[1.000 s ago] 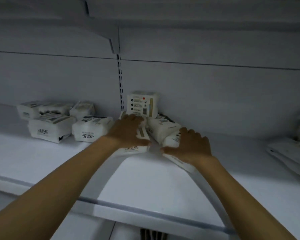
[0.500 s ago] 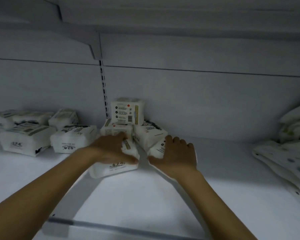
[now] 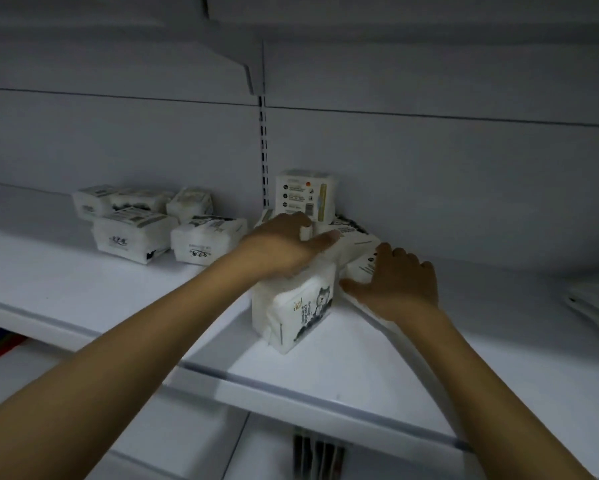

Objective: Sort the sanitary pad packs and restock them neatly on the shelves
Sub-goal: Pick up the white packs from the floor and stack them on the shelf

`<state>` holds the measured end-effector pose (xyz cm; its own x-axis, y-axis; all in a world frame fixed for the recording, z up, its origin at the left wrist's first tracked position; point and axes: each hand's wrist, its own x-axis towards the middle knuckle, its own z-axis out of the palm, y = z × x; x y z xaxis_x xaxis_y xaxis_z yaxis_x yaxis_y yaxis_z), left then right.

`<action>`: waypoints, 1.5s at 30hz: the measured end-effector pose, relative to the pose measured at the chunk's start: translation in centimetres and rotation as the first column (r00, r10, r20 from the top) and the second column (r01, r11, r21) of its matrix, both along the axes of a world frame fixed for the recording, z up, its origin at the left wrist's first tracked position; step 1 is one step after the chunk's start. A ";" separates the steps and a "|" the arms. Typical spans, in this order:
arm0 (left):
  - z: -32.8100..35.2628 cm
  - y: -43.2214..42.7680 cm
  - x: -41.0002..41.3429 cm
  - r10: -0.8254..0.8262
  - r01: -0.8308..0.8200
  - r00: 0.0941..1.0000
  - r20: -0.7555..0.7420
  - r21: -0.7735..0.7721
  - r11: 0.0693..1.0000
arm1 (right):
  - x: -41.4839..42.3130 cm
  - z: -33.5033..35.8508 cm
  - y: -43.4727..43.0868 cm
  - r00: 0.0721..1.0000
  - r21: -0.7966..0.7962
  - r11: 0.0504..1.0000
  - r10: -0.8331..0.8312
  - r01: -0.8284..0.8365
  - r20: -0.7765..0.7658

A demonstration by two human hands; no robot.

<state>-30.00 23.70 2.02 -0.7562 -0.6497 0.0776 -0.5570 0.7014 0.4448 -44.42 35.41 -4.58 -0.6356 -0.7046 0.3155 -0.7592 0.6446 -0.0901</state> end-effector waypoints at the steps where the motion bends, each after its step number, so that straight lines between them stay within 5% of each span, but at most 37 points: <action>1: -0.6 0.8 0.0 -0.041 0.042 0.997 0.068 -0.002 0.999 | 0.0 0.0 0.0 1.000 0.002 1.000 0.002 -0.002 -0.004; 4: -4.0 2.5 0.3 -0.044 0.100 0.954 0.298 -0.176 0.979 | -0.3 -0.4 0.0 1.000 0.007 1.000 0.004 -0.004 -0.009; 6: -4.9 2.3 0.3 0.006 0.070 0.965 0.264 -0.276 0.959 | -0.3 -0.7 0.1 0.999 -0.039 0.999 0.005 -0.007 -0.035; 13: -5.2 1.9 0.7 0.019 0.023 0.988 0.154 -0.267 0.963 | -0.1 -0.8 0.2 0.997 -0.053 0.999 0.008 -0.012 -0.078; 20: -4.4 1.6 3.2 -0.012 0.051 0.986 0.165 -0.237 0.970 | 2.9 -1.5 0.7 0.938 -0.145 0.988 -0.006 -0.048 -0.347; 25: -4.5 1.6 8.0 -0.029 0.067 0.989 0.145 -0.261 0.963 | 7.2 0.2 1.3 0.986 0.026 0.999 -0.021 0.026 -0.165; 29: -4.4 0.3 14.1 -0.031 0.063 0.992 0.121 -0.270 0.961 | 12.3 1.9 0.6 0.990 -0.146 0.989 0.050 -0.031 0.128; 32: -3.9 -2.1 21.8 0.066 -0.061 0.998 0.017 -0.227 0.972 | 17.2 3.5 -1.0 0.861 -0.466 0.885 0.235 0.002 0.451; 35: -3.2 -4.8 30.5 0.228 -0.241 0.970 -0.088 -0.187 0.953 | 23.4 4.3 -3.7 0.730 -0.641 0.767 0.444 -0.010 0.520; 39: -3.9 -6.1 40.8 0.352 -0.376 0.923 -0.157 -0.173 0.910 | 32.9 2.7 -8.6 0.503 -0.660 0.748 0.597 -0.068 0.625; 45: -8.8 -6.1 54.5 0.538 -0.547 0.836 -0.110 -0.087 0.832 | 46.7 -1.2 -14.2 0.202 -0.552 0.808 0.587 -0.206 0.784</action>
